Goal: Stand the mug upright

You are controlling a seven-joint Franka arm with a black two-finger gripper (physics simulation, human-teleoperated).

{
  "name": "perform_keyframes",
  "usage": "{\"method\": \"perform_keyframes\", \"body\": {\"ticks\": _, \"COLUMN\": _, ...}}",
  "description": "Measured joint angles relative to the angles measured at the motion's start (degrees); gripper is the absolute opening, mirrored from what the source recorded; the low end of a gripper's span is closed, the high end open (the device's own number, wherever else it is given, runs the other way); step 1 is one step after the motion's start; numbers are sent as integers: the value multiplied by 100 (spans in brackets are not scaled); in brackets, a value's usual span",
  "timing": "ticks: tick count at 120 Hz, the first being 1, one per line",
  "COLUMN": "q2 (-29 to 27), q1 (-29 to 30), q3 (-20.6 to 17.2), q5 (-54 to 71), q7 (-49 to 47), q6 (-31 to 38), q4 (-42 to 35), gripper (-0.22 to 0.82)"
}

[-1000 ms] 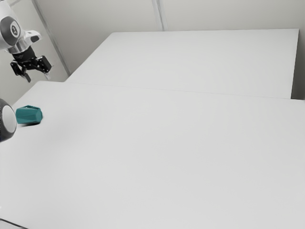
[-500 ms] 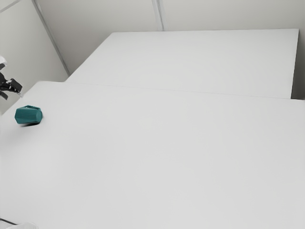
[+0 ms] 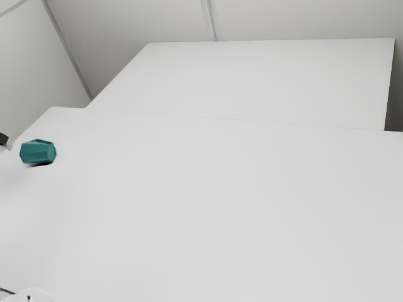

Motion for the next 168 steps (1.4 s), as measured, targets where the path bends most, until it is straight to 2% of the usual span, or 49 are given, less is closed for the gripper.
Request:
{"method": "perform_keyframes", "body": {"ticks": 44, "q2": 444, "q1": 282, "q3": -183, "q5": -1347, "q7": 1211, "q6": 206, "q4": 124, "gripper": 60}}
{"method": "perform_keyframes", "body": {"ticks": 89, "q2": 921, "q1": 571, "q3": -289, "q5": -2141, "q7": 2431, "q6": -118, "q4": 687, "gripper": 60}}
{"method": "perform_keyframes", "body": {"ticks": 133, "q2": 1401, "q1": 819, "q3": -902, "q5": -2358, "q7": 3291, "q6": -312, "q4": 1038, "gripper": 60}}
{"method": "perform_keyframes", "body": {"ticks": 168, "q2": 1481, "q1": 874, "q3": -961, "q5": -2503, "q7": 3686, "q6": -364, "q4": 1031, "gripper": 60}}
